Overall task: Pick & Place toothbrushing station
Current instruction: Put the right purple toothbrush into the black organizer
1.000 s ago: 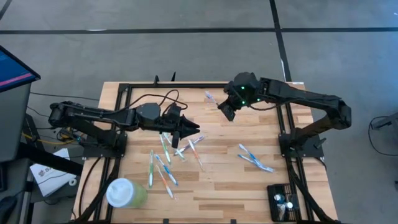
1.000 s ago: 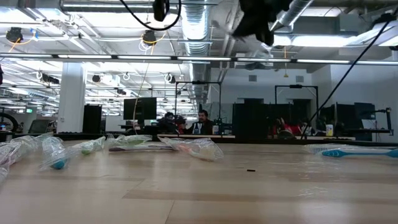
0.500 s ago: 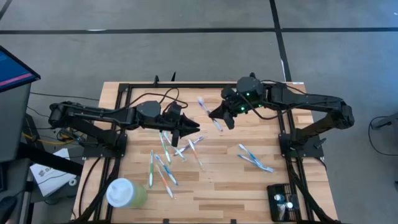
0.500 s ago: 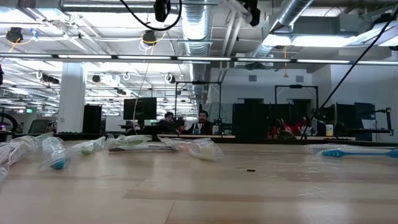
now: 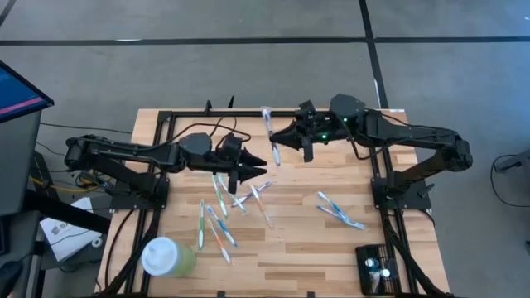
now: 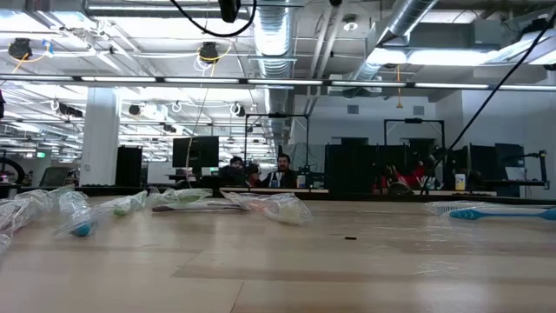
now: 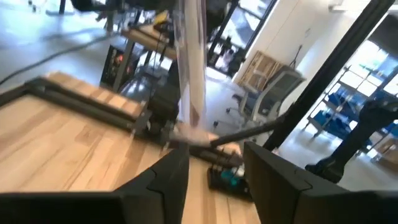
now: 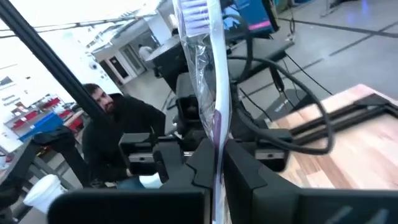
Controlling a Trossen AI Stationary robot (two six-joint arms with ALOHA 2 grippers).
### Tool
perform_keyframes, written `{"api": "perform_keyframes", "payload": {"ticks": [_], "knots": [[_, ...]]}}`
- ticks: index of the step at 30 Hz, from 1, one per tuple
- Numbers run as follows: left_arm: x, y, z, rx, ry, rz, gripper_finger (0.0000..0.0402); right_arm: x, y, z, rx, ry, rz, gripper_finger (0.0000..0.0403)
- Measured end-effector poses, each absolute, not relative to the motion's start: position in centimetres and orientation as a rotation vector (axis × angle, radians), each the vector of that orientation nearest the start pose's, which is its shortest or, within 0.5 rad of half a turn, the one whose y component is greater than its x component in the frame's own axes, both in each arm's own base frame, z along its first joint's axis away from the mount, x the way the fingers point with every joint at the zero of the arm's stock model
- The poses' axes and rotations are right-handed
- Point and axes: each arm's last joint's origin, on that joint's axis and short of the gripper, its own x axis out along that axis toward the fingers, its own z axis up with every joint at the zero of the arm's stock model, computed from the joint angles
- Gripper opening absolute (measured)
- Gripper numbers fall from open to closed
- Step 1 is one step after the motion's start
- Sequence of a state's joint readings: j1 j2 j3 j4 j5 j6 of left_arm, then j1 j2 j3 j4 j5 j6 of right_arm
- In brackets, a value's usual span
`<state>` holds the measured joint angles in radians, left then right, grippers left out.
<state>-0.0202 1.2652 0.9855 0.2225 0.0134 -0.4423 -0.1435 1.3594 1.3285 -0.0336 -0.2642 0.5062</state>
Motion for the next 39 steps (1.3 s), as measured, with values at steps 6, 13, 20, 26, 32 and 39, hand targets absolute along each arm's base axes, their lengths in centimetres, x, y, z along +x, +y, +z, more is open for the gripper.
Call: {"api": "perform_keyframes", "payload": {"ticks": [6,13,20,26,32,39], "knots": [[28.9,0.3,34.4,-0.445,0.011,0.037,0.0188,30.6,-3.5,41.1,0.512,0.060,0.108,0.0010],[28.9,1.3,35.2,-0.446,-0.077,0.006,0.0215,30.7,-3.1,41.1,0.493,0.043,0.077,0.0010],[29.1,2.2,35.1,-0.444,-0.081,0.000,0.0220,30.7,-3.3,41.3,0.475,0.011,0.002,0.0010],[30.2,2.8,34.4,-0.444,-0.098,0.000,0.0217,30.7,-3.4,41.3,0.472,-0.008,-0.034,0.0011],[30.9,3.2,33.7,-0.473,-0.095,-0.014,0.0219,30.7,-3.4,41.3,0.472,-0.008,-0.042,0.0011],[30.8,3.6,34.3,-0.460,-0.152,-0.014,0.0206,30.7,-3.3,41.2,0.472,-0.006,-0.082,0.0011]]}}
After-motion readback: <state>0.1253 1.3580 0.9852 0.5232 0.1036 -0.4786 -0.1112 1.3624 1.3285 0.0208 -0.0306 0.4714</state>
